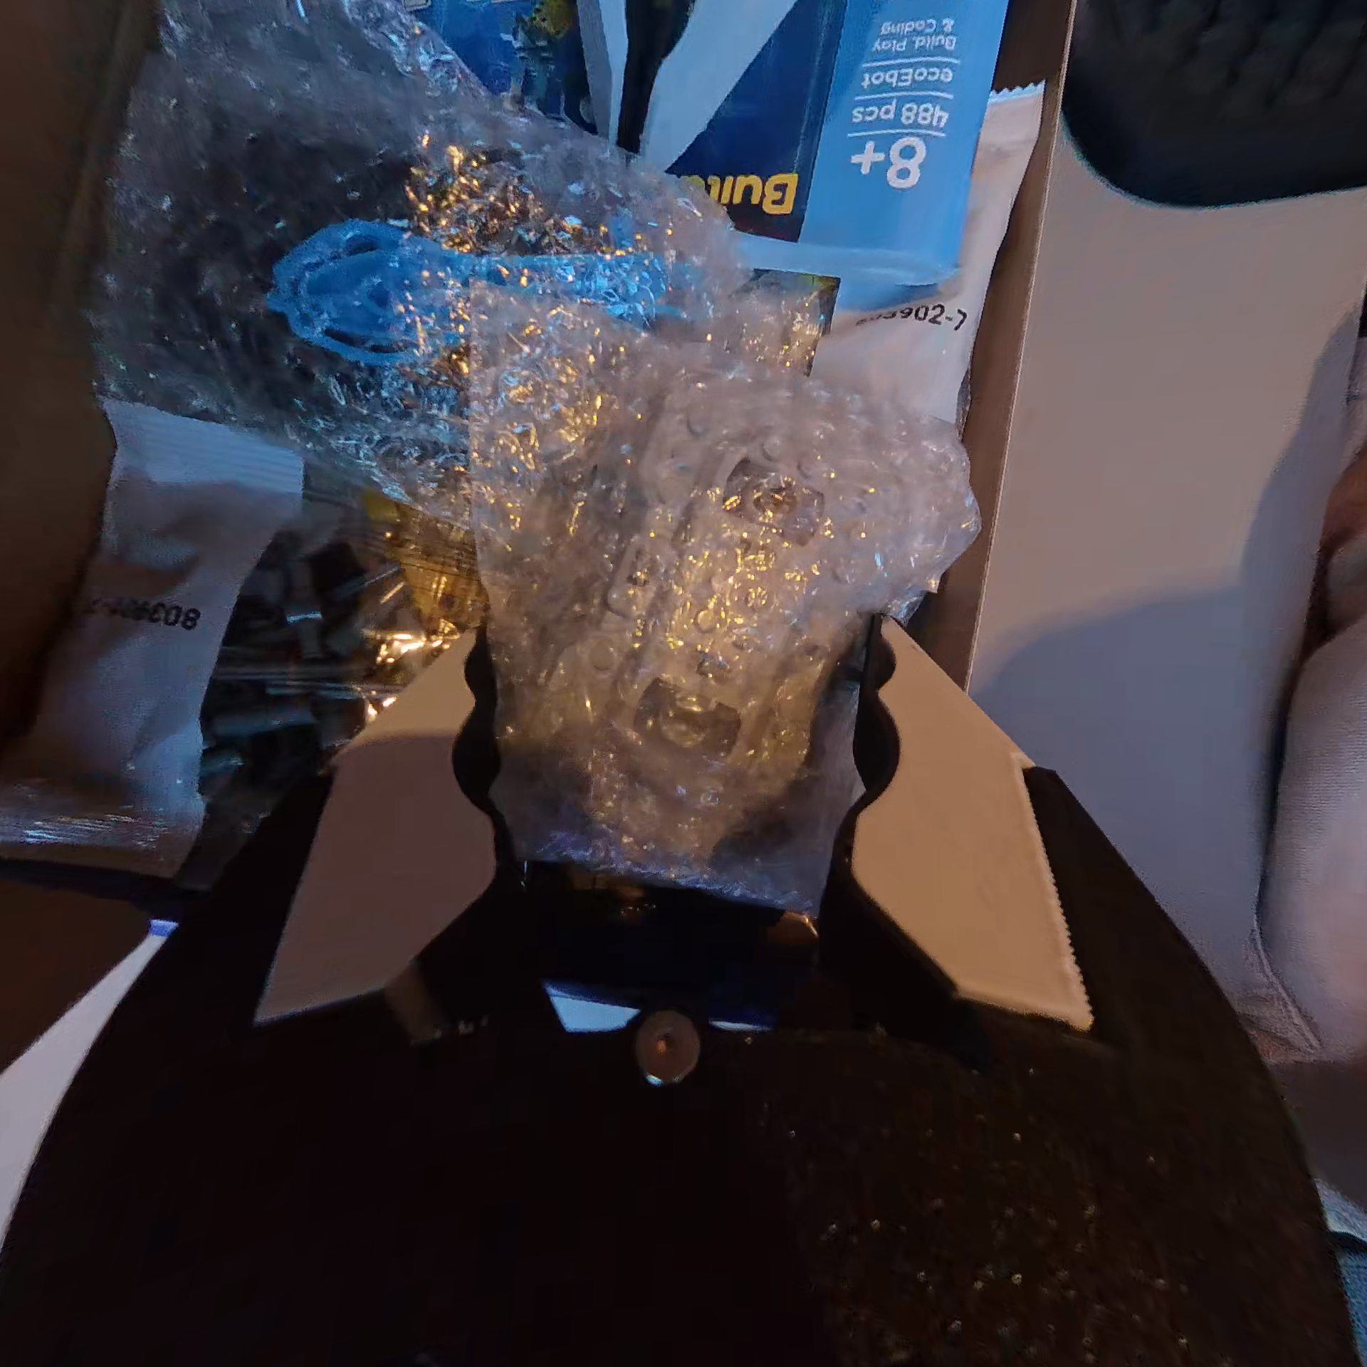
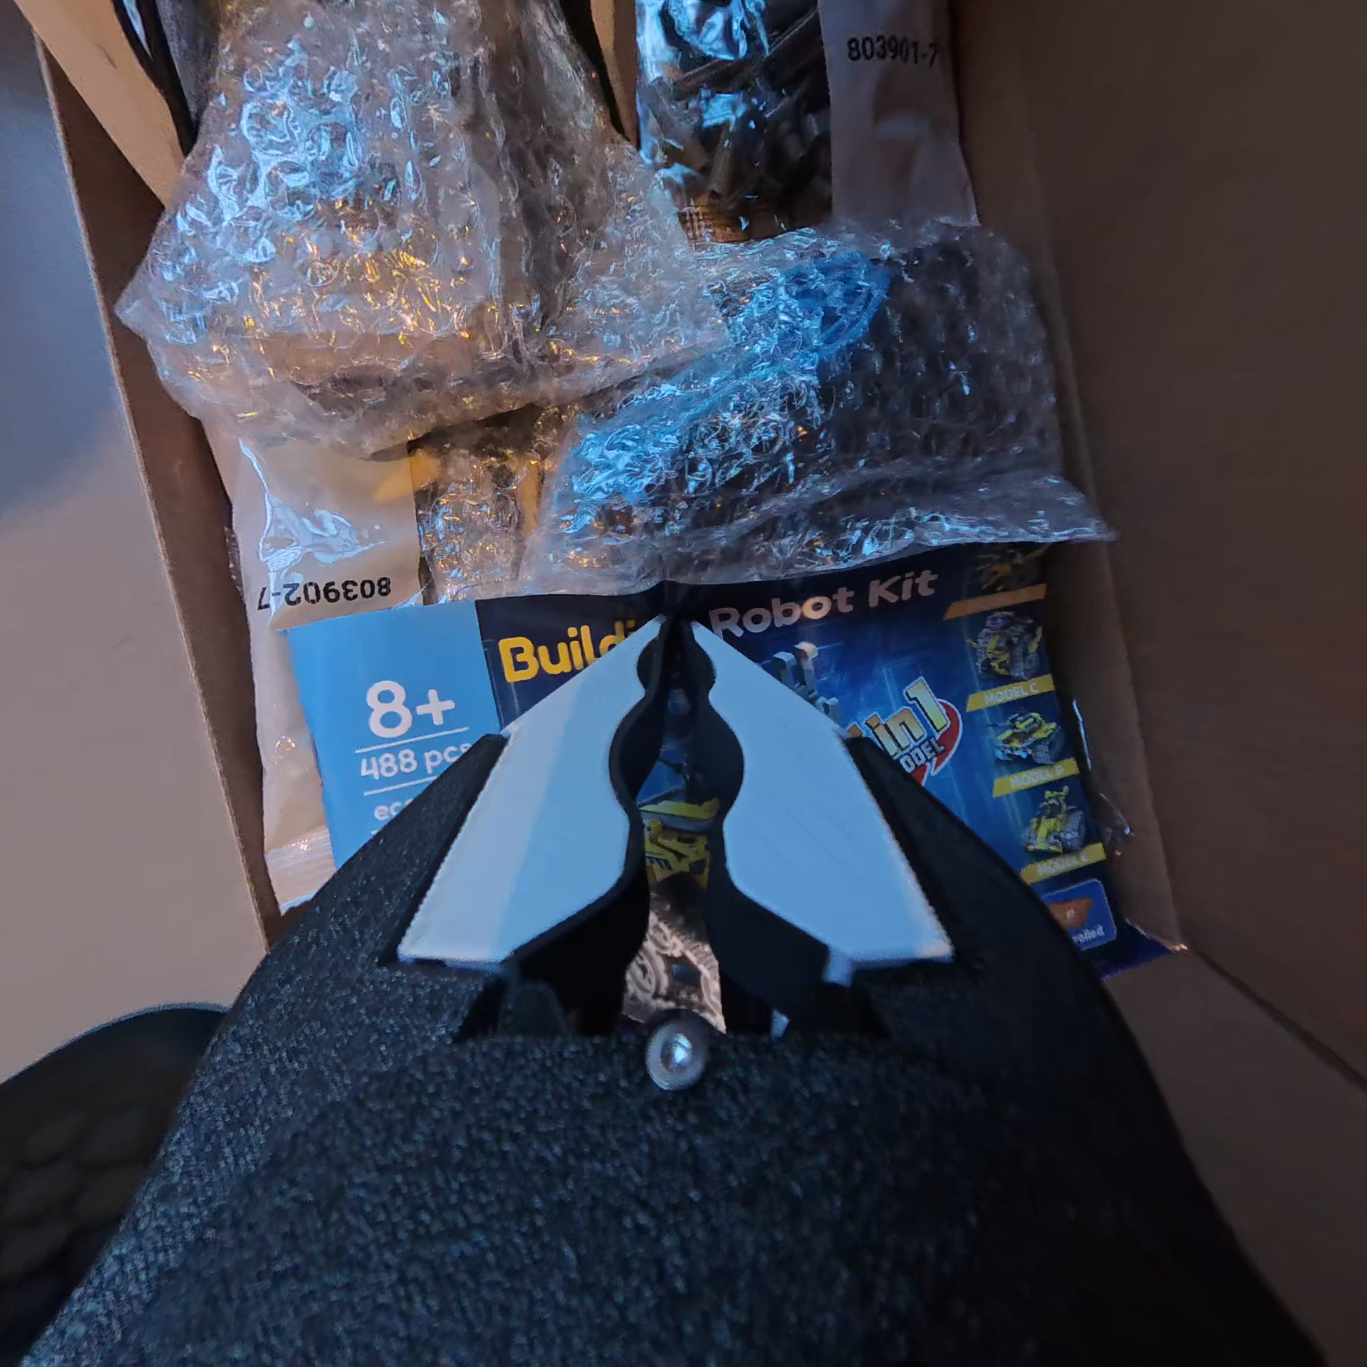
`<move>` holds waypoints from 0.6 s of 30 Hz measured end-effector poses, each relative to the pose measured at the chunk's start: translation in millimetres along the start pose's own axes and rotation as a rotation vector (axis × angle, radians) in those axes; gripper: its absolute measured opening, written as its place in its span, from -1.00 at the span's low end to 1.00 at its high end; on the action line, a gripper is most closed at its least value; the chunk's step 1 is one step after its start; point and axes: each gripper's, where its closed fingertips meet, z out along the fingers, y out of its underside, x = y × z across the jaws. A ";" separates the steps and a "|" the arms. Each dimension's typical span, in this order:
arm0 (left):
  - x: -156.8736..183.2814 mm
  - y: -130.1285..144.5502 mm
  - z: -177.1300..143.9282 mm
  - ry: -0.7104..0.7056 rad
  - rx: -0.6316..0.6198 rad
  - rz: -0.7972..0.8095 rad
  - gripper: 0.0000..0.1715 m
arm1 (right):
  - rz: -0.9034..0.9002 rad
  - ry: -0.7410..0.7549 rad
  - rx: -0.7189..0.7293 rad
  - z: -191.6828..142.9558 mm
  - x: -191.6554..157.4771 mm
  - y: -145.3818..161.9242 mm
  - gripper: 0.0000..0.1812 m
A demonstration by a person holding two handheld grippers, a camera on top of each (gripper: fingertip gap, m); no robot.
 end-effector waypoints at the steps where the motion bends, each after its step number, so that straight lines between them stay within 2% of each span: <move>1: 0.1 -0.8 -0.7 -0.013 -0.001 0.012 0.11 | -0.002 0.022 0.001 -0.3 0.7 0.0 -0.95; 5: -4.5 -6.5 -19.5 -0.045 0.084 -0.014 -0.06 | -0.002 0.131 0.049 -13.9 11.6 -4.6 -0.74; 10: -26.8 -5.1 -64.5 -0.154 0.253 -0.146 -0.20 | 0.031 0.122 0.173 -45.1 9.0 -12.1 -0.74; 13: -42.2 -7.3 -86.2 -0.253 0.357 -0.243 -0.24 | 0.035 0.107 0.184 -44.3 5.6 -10.2 -0.74; 16: -58.7 -10.3 -91.5 -0.347 0.403 -0.333 -0.26 | 0.022 0.123 0.196 -35.9 5.3 -15.6 -0.74; 18: -62.5 -18.1 -84.3 -0.340 0.429 -0.389 -0.26 | 0.005 0.161 0.242 -33.0 8.9 -29.0 -0.74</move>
